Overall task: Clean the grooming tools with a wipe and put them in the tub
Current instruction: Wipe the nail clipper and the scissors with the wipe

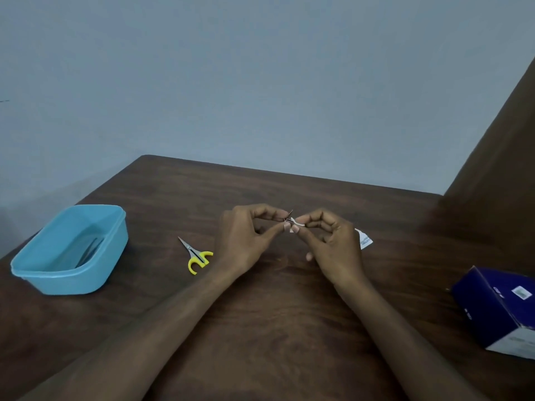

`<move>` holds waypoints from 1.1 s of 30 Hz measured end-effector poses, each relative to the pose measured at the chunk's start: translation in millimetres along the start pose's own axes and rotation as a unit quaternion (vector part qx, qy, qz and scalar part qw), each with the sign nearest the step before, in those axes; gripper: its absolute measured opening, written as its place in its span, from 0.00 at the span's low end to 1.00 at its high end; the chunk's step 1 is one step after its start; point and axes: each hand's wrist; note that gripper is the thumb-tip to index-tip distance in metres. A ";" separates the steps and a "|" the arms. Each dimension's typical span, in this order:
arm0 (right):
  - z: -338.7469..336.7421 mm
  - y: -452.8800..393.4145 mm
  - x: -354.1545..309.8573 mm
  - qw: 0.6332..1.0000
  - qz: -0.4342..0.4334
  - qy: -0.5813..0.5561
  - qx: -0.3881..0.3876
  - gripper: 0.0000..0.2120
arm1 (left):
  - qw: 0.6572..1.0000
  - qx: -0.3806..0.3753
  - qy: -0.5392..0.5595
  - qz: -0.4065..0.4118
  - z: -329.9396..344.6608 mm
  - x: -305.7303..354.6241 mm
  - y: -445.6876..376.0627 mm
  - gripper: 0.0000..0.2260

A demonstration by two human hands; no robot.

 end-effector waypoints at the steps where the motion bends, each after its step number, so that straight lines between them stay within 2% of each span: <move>1: -0.3 -0.1 0.4 1.000 0.001 -0.001 -0.006 0.05 | 1.000 -0.003 -0.005 0.004 0.7 -0.1 0.1 0.07; 7: -0.7 1.0 -0.7 1.000 -0.006 -0.015 -0.016 0.03 | 1.000 0.001 -0.020 0.014 0.6 0.5 1.4 0.07; 14: -2.5 2.3 -4.8 1.000 -0.007 0.010 0.013 0.06 | 1.000 0.002 -0.015 0.019 -0.7 0.3 0.8 0.08; 19: -2.2 0.1 -0.2 1.000 -0.010 0.000 -0.008 0.08 | 0.999 -0.006 -0.024 0.035 1.2 0.5 1.4 0.09; 24: -5.0 0.9 -3.8 0.999 -0.003 0.034 0.035 0.08 | 0.998 0.005 -0.047 0.035 1.4 -0.6 0.9 0.09; 33: -9.6 -2.4 2.0 1.000 -0.002 0.024 -0.007 0.03 | 0.999 0.037 0.000 0.020 2.5 -4.0 0.1 0.10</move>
Point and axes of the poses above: each hand's wrist, its own y-axis away from the middle knuckle, its own z-axis out of the palm, x = y × z, and after that the axes turned 2 degrees about z, right-handed
